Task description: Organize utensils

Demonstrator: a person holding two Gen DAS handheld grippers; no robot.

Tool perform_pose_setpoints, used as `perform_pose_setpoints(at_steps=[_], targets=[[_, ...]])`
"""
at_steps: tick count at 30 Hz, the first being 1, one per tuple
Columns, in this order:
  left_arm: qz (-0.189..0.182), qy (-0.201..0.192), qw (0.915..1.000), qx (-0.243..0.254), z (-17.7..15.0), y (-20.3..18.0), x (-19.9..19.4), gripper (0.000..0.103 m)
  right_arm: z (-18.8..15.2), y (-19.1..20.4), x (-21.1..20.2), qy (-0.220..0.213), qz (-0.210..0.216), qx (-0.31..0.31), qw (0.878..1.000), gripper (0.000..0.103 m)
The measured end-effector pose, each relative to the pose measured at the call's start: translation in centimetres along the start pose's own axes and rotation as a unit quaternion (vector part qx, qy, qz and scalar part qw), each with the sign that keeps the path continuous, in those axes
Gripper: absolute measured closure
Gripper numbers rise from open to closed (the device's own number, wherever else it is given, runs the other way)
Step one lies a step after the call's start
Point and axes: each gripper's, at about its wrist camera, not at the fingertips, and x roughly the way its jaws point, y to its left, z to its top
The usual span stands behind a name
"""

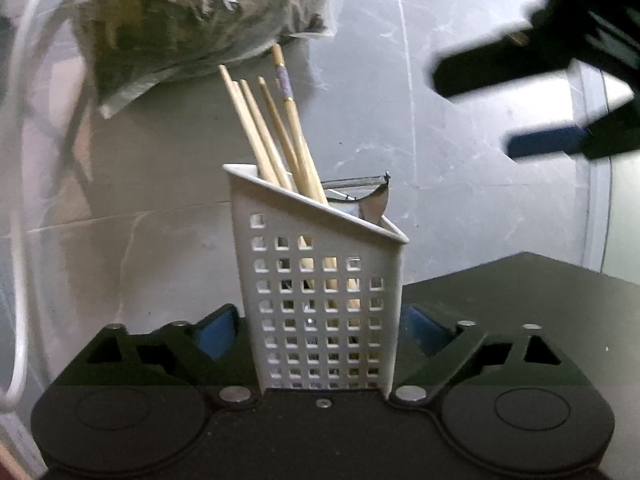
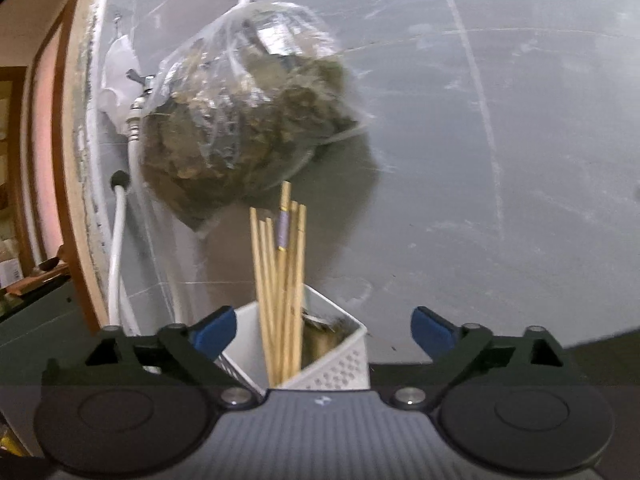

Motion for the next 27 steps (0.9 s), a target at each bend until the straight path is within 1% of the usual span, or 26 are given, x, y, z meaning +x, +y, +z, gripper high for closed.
perform_pose_setpoints(at_steps=[1,3,4,10,14,18,20,23,27], targets=[[0.007,0.000,1.0000,-0.004,0.0,-0.2,-0.5,0.007,-0.2,-0.3,-0.8,0.004,-0.006,0.008,1.000,0.001],[0.022,0.004,0.9997,-0.014,0.2,-0.7,-1.8,0.005,-0.5,-0.9,-2.2,0.011,-0.013,0.020,1.000,0.000],[0.033,0.005,0.9993,-0.019,0.4,-1.0,-2.7,0.001,-0.6,-1.1,-3.0,0.015,-0.014,0.024,0.999,0.000],[0.094,0.022,0.9941,-0.049,2.1,-4.4,-9.2,0.001,-0.3,-2.2,-8.8,0.064,-0.025,0.039,0.997,0.000],[0.143,0.032,0.9870,-0.066,3.5,-7.3,-14.2,0.001,0.1,-2.4,-12.9,0.089,-0.027,0.027,0.995,0.000],[0.186,0.043,0.9776,-0.089,4.4,-10.0,-18.8,0.001,-0.2,-2.8,-15.9,0.129,-0.037,0.030,0.991,0.000],[0.194,0.050,0.9747,-0.098,4.9,-11.1,-20.8,0.001,-0.5,-3.0,-17.4,0.140,-0.041,0.036,0.989,0.000],[0.198,0.056,0.9737,-0.097,5.4,-12.7,-23.3,0.001,-1.0,-3.3,-19.3,0.156,-0.049,0.038,0.986,0.000],[0.201,0.070,0.9718,-0.102,5.9,-14.0,-25.7,0.001,-1.4,-3.6,-21.2,0.178,-0.059,0.038,0.981,0.000]])
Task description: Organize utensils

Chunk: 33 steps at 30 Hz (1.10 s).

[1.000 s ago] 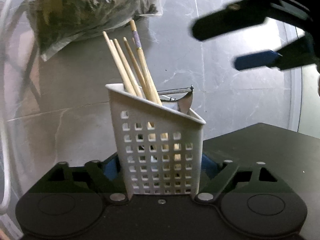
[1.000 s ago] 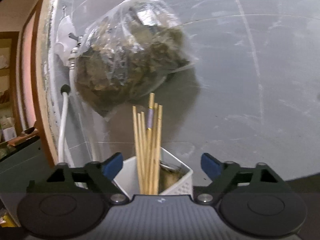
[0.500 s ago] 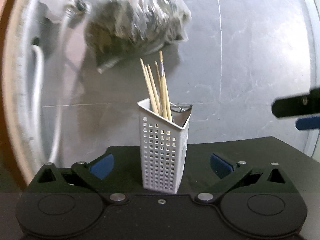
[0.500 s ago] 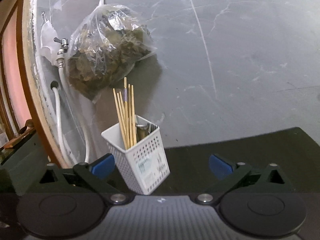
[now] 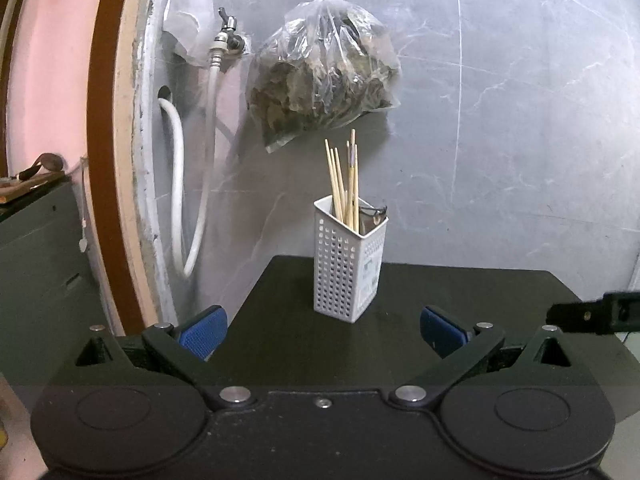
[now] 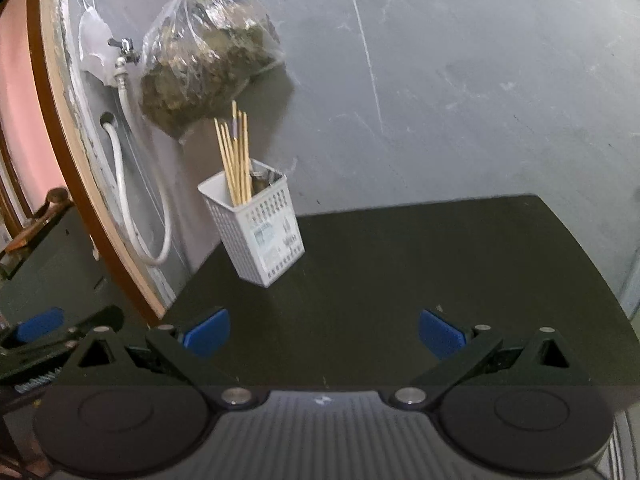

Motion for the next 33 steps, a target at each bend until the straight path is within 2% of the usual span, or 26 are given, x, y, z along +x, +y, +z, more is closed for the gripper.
perform_pose_setpoints(at_steps=[8,33], targets=[[-0.002,0.022,0.9996,-0.017,-0.4,0.2,-1.8,0.001,-1.4,-0.8,-1.6,0.014,-0.012,0.004,1.000,0.000],[-0.006,0.021,0.9997,-0.012,-0.4,0.3,-1.7,0.001,-1.7,-0.6,-1.3,0.021,-0.023,0.009,0.999,0.000]])
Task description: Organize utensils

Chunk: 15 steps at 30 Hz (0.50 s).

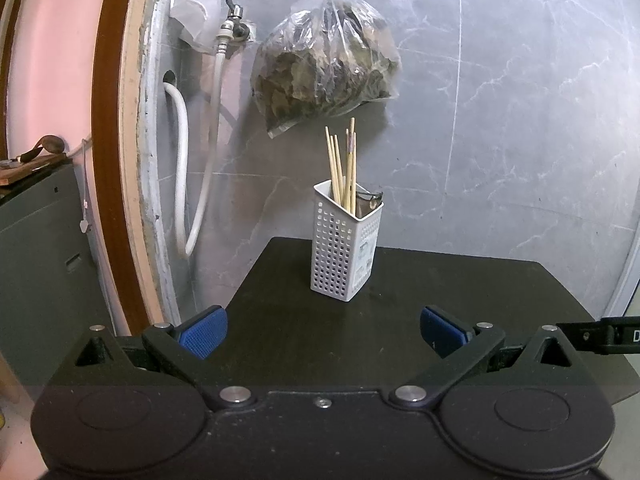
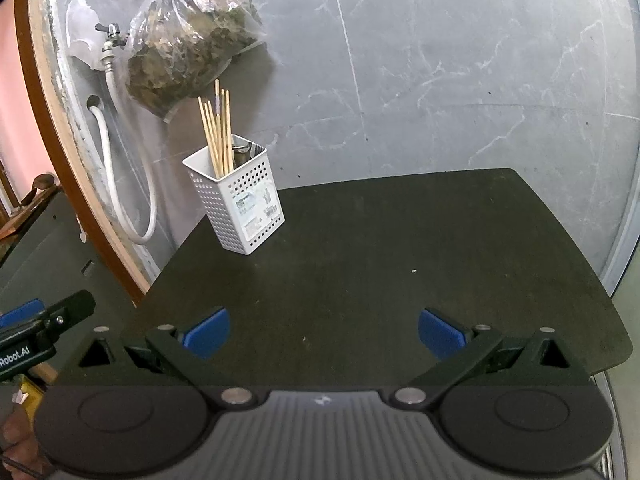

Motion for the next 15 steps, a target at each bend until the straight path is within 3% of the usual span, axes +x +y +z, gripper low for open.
perform_pose_setpoints(at_steps=[15], targets=[[-0.001,0.004,1.0000,0.002,-0.16,-0.37,0.48,0.001,0.01,-0.64,0.19,0.003,-0.002,0.004,1.000,0.000]])
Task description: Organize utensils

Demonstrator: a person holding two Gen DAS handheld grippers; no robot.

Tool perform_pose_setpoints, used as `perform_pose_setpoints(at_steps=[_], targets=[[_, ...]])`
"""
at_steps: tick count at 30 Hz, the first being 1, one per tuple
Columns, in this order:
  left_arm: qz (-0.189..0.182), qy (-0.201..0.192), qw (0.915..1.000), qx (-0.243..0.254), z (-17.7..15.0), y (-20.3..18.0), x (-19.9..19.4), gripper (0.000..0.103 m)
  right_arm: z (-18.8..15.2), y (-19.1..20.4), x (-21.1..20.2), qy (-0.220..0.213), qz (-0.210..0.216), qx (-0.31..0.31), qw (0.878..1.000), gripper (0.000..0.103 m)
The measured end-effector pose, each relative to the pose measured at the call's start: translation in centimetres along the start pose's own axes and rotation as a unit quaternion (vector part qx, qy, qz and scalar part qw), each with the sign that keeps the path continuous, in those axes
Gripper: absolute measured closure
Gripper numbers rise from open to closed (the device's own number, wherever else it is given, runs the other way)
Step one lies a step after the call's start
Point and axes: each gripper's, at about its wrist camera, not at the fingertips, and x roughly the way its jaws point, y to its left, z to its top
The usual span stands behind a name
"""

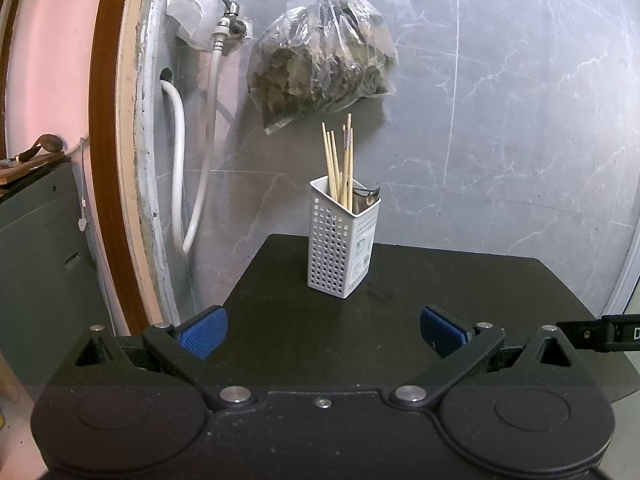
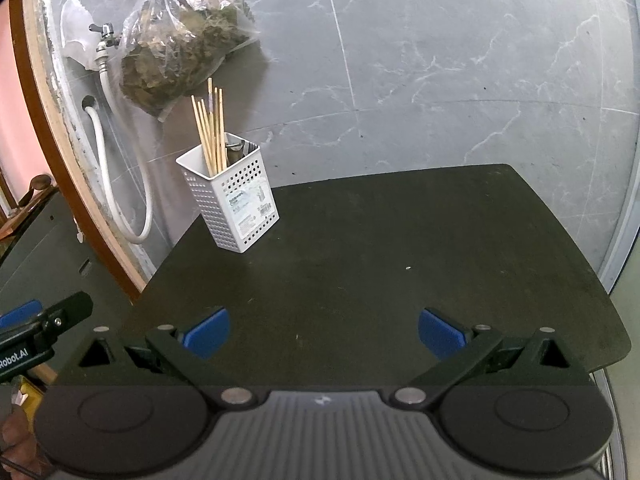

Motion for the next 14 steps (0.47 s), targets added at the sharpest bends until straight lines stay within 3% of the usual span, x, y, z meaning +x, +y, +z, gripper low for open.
perform_pose_setpoints(at_steps=[14], targets=[[-0.004,0.007,0.9999,0.007,-0.50,-0.44,0.30,0.001,-0.20,-0.26,0.28,0.007,0.001,0.001,1.000,0.000]])
